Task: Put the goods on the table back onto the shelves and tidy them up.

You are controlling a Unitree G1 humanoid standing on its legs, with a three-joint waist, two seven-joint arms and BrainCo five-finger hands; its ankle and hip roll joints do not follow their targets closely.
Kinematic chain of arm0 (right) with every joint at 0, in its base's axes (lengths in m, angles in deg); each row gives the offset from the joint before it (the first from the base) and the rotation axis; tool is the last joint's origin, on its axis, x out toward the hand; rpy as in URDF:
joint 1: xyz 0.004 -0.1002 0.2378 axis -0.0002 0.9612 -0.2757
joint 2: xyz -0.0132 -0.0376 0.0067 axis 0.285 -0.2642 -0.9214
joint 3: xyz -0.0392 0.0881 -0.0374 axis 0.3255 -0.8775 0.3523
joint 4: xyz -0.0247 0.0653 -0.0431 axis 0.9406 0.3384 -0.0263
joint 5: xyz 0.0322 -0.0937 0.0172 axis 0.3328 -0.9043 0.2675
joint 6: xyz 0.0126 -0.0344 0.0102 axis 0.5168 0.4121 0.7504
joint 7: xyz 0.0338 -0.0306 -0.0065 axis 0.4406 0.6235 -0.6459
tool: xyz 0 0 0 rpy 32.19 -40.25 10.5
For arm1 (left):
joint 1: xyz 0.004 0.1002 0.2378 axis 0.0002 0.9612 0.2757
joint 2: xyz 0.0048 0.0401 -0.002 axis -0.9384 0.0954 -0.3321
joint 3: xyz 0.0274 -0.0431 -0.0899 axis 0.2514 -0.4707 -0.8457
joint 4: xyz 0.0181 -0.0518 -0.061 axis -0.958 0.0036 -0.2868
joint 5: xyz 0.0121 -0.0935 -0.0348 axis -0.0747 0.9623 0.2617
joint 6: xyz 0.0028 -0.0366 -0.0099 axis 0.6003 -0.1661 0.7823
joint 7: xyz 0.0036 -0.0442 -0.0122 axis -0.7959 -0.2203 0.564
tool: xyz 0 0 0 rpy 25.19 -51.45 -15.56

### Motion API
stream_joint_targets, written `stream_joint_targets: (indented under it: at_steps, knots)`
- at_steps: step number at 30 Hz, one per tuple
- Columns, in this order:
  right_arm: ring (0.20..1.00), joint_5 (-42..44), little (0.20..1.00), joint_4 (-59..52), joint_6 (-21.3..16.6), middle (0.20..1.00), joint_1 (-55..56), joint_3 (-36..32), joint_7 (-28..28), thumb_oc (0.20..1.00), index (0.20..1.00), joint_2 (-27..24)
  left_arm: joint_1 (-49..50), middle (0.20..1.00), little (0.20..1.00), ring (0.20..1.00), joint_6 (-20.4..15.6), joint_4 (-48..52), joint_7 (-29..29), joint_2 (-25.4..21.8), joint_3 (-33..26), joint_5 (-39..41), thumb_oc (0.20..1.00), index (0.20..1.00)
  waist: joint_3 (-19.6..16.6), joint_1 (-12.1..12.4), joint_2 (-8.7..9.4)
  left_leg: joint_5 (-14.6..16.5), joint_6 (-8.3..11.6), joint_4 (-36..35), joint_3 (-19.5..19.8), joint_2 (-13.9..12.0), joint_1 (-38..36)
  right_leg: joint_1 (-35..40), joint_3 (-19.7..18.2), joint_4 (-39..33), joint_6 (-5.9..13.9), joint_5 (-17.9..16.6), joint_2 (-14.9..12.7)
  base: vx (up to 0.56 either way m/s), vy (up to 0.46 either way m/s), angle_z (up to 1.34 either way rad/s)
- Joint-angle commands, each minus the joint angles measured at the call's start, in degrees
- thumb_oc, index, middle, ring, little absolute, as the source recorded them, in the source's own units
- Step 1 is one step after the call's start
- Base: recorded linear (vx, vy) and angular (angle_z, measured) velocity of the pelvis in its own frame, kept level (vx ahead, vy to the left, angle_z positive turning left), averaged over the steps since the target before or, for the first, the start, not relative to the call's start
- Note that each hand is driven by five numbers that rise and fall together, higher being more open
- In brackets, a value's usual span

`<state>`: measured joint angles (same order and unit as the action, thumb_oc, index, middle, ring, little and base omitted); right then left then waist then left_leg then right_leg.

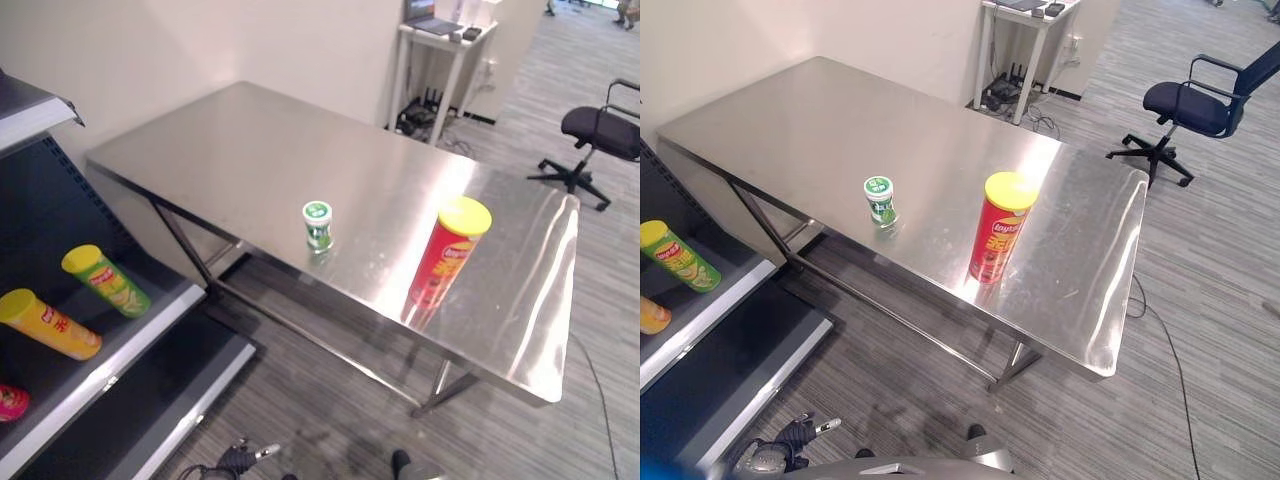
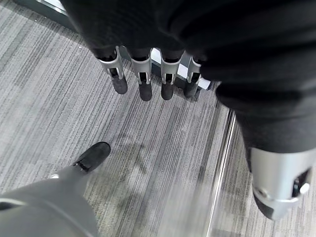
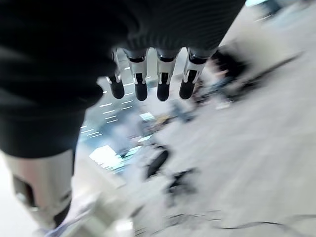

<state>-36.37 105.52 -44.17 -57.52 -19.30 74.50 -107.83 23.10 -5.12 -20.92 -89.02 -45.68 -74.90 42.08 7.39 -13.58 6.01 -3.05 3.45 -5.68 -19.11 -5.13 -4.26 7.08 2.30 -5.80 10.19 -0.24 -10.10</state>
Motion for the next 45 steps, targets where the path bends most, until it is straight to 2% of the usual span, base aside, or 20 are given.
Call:
stream_joint_targets:
  at_steps: [1,7,8,15,20,28,32,38,45]
  knots:
    - [1.0,5.56,1.0,-1.93,-4.17,1.0,-7.08,-0.75,-3.71,1.0,1.0,-6.95,-1.41,1.0,1.0,1.0,-1.88,0.29,-1.57,-2.33,-0.77,-1.95,1.0,1.0,0.59,2.74,-0.66,7.24,1.4,0.68,1.94,-1.8,-5.68,-6.48,1.87,2.51,4.63,-4.41,-3.45,0.0,-0.024,-0.14]
    - [1.0,7.94,1.0,-3.35,-4.69,1.0,-9.33,1.26,-6.31,1.0,1.0,-9.9,-0.71,1.0,1.0,1.0,-2.14,0.91,-2.47,-2.36,-0.29,-2.06,1.0,1.0,0.34,2.88,-0.87,7.41,1.49,0.68,0.97,-1.82,-6.19,-6.57,1.47,2.07,4.75,-4.92,-3.56,-0.01,-0.011,-0.12]
    - [1.0,14.23,1.0,-7.83,-4.62,1.0,-10.15,4.32,-13.86,1.0,1.0,-14.33,0.34,1.0,1.0,1.0,-2.99,4.44,-4.51,-2.85,1.7,-2.66,1.0,1.0,0.13,2.78,-1.46,7.31,1.72,0.68,-0.03,-1.83,-6.62,-6.59,1.22,1.77,4.81,-5.24,-3.74,-0.02,-0.003,-0.17]
    - [1.0,14.42,1.0,-14.22,-4.99,1.0,-12.44,7.52,-16.71,1.0,1.0,-16.54,0.16,1.0,1.0,1.0,-3.46,6.27,-5.43,-2.41,2.91,-2.9,1.0,1.0,-0.59,1.95,-2.37,7.33,1.81,0.68,-0.14,-1.82,-6.77,-6.3,1.51,1.77,4.81,-5.3,-3.98,-0.01,0.0,-0.08]
    - [1.0,12.34,1.0,-20.37,-5.34,1.0,-14.44,9.7,-17.41,1.0,1.0,-16.24,-0.52,1.0,1.0,1.0,-3.51,6.93,-5.66,-1.88,3.71,-3.5,1.0,1.0,-1.24,1.93,-2.98,7.4,1.86,0.68,0.24,-1.96,-6.88,-5.58,2.1,1.76,4.8,-4.95,-4.12,0.0,0.0,0.0]
    - [1.0,10.18,1.0,-22.58,-5.23,1.0,-17.68,14.89,-17.79,1.0,1.0,-15.85,-0.67,1.0,1.0,1.0,-3.37,8.49,-6.0,-1.07,5.24,-3.42,1.0,1.0,-1.88,2.63,-3.34,7.31,1.95,0.68,1.11,-2.18,-6.86,-4.56,3.26,1.7,4.66,-4.54,-4.17,0.0,-0.004,0.08]
    - [1.0,7.55,1.0,-22.41,-5.29,1.0,-20.78,19.37,-16.91,1.0,1.0,-15.86,-1.04,1.0,1.0,1.0,-3.3,7.76,-5.65,-0.73,5.4,-3.46,1.0,1.0,-1.87,3.52,-3.04,7.18,2.0,0.68,1.4,-2.32,-6.88,-4.26,3.66,1.62,4.52,-4.47,-4.0,0.0,0.0,0.03]
    - [1.0,7.32,1.0,-23.35,-5.45,1.0,-20.76,20.51,-16.75,1.0,1.0,-15.08,-0.56,1.0,1.0,1.0,-3.13,8.85,-5.49,-1.14,5.1,-3.26,1.0,1.0,-1.63,4.49,-2.4,6.81,2.13,0.68,1.98,-2.61,-6.18,-4.31,4.06,1.53,4.4,-4.37,-3.85,0.0,-0.008,0.02]
    - [1.0,6.45,1.0,-22.41,-5.23,1.0,-25.73,28.54,-17.44,1.0,1.0,-14.95,0.07,1.0,1.0,1.0,-2.7,8.79,-5.59,-1.8,5.23,-3.35,1.0,1.0,-1.47,5.92,-1.52,6.59,2.43,0.68,2.05,-2.84,-6.05,-4.0,4.46,1.24,4.16,-4.12,-3.91,0.0,-0.017,0.06]
